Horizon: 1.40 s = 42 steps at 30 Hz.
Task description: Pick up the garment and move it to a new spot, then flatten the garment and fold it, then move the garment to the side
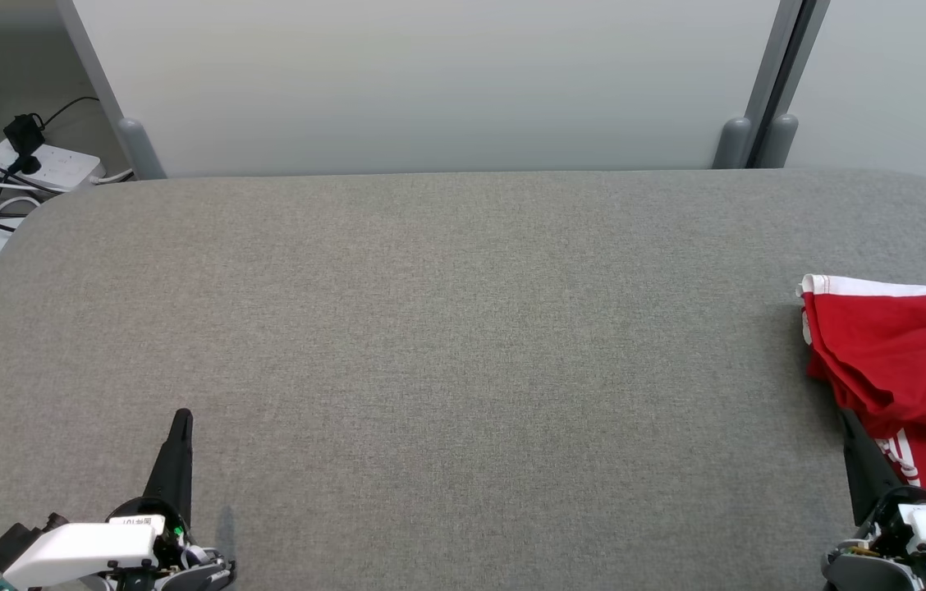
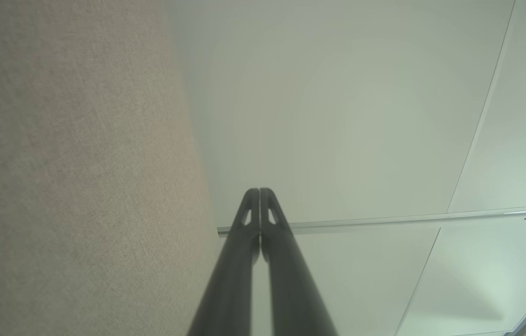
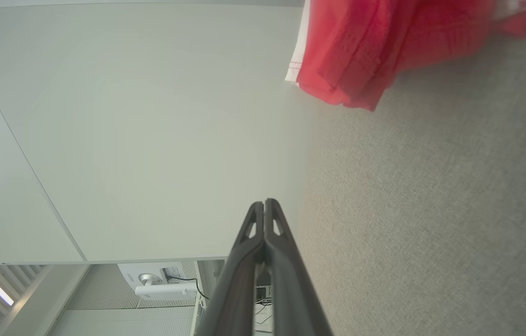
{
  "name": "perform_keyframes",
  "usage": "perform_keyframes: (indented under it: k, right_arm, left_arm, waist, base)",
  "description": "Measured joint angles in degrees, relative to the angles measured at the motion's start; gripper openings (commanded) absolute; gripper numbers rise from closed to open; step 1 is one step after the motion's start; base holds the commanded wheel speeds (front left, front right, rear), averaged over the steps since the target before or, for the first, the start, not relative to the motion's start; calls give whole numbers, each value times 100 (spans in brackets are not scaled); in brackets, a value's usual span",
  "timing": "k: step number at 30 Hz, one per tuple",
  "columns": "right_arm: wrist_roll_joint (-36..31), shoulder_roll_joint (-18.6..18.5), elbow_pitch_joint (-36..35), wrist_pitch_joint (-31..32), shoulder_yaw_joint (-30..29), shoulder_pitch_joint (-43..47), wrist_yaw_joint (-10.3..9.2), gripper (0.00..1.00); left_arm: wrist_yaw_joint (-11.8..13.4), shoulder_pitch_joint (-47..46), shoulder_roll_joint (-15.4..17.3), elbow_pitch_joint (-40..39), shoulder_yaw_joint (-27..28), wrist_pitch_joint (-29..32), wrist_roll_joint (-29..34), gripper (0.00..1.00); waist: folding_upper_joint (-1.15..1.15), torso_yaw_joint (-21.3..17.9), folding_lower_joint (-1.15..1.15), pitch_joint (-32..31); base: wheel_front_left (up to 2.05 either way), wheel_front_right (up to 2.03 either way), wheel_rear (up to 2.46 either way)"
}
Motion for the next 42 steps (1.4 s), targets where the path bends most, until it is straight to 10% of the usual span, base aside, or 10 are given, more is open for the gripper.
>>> perform_keyframes:
  k: [42]
  right_arm:
    - [0,0,0,0,0,0,0,0]
  left_arm:
    - [0,0,-4,0,9,1,0,0]
  waist:
    - [0,0,0,0]
  base:
    - [0,0,0]
